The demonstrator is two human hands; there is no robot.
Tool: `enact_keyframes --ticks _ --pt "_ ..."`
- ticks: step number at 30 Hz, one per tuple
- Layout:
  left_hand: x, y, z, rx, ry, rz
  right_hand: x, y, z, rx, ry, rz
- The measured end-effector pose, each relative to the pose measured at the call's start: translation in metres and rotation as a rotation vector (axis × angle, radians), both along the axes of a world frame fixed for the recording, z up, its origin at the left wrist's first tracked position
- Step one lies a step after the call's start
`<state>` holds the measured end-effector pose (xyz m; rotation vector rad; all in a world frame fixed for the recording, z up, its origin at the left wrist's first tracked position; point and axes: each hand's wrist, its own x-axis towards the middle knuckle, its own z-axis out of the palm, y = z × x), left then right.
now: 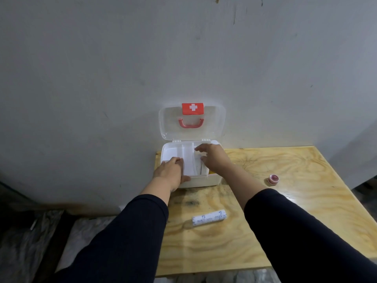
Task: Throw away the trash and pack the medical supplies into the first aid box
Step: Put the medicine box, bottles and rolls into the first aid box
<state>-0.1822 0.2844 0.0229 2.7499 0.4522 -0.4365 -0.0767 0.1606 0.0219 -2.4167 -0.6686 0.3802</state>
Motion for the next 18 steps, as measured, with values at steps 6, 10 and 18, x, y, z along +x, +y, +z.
enact_keyframes --ticks 6,10,18 --pt "0.005 -0.006 0.02 0.151 0.056 -0.094 -0.001 -0.021 0.023 0.043 -0.081 0.003" --pt "0.013 -0.016 0.035 0.114 -0.067 -0.121 0.0 -0.049 0.032 -0.026 -0.086 -0.01" --pt "0.04 -0.06 0.053 0.031 -0.12 -0.175 0.012 -0.102 0.029 -0.208 -0.041 0.0"
